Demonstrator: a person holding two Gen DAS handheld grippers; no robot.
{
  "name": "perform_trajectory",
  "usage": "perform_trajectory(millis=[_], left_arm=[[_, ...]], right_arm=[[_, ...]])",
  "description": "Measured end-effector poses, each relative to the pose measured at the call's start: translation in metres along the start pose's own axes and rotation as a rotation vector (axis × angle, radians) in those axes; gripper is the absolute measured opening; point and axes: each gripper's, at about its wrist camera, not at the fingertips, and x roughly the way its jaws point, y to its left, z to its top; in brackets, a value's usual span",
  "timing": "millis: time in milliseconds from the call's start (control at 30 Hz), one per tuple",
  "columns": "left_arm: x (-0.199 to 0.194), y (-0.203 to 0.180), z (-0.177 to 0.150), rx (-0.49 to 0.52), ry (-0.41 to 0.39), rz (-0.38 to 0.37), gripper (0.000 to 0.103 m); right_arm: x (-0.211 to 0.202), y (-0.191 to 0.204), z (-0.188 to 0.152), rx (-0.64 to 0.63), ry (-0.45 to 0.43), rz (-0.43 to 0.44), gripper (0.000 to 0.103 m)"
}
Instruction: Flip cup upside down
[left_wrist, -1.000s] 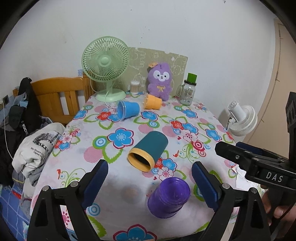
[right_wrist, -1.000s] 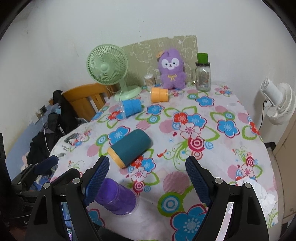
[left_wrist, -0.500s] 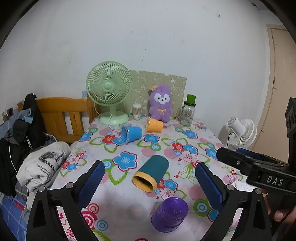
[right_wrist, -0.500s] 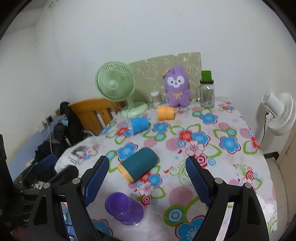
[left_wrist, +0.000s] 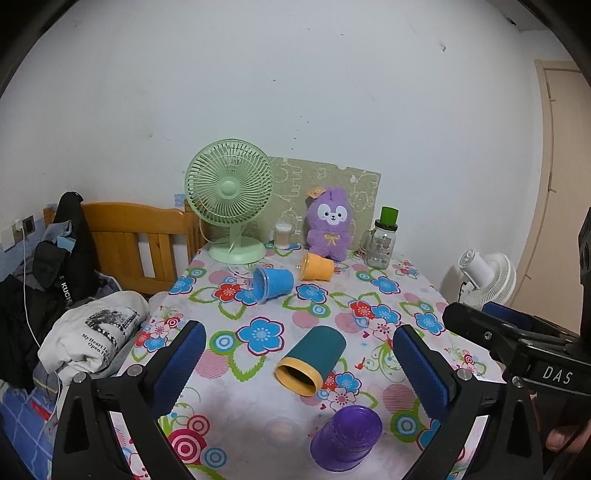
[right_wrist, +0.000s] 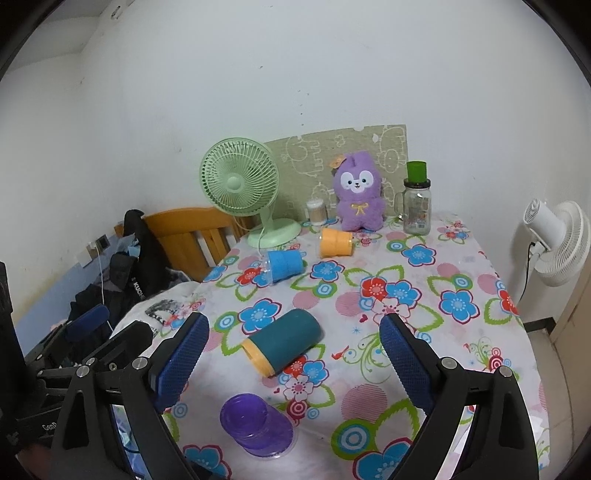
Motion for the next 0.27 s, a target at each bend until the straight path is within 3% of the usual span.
perform_trajectory(millis=[267], left_arm=[[-0.0011,-0.0012,-0.0020,-0.002,0.000,-0.007,0.102]], right_arm=[[-0.0009,0.0005,0.0013,-0.004,-0.004,-0.003,0.095]])
